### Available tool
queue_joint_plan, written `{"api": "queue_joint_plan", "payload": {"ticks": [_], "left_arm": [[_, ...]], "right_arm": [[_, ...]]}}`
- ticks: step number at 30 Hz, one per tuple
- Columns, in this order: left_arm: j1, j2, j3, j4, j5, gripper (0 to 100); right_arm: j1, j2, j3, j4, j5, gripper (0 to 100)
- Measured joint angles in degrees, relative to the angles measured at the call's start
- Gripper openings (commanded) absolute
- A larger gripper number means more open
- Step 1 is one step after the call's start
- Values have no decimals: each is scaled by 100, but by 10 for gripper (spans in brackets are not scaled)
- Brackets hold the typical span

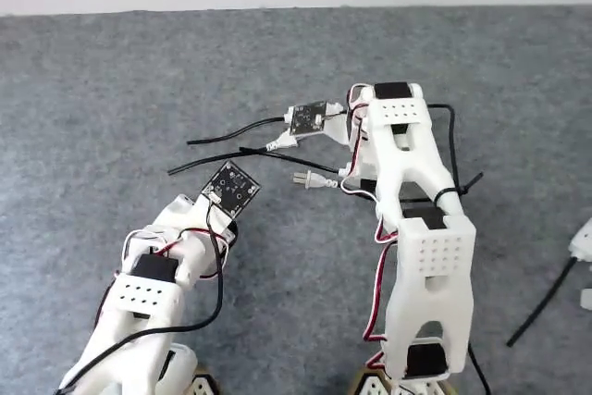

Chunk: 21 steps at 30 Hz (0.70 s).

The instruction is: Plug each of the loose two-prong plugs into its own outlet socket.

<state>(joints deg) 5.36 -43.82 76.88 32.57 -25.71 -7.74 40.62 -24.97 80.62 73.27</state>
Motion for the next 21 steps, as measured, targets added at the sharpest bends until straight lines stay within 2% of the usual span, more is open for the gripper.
{"api": "queue_joint_plan", "payload": {"ticks": [4,11,21], "left_arm": [[-97,0,0,0,0,167],[-316,0,0,-70,281,167],[-1046,0,-229,-70,1231,170]], "right_arm": [[-88,-202,9,62,-651,8],[-466,-1591,9,659,-1538,8],[-1714,-2936,9,1960,-1829,8]]}}
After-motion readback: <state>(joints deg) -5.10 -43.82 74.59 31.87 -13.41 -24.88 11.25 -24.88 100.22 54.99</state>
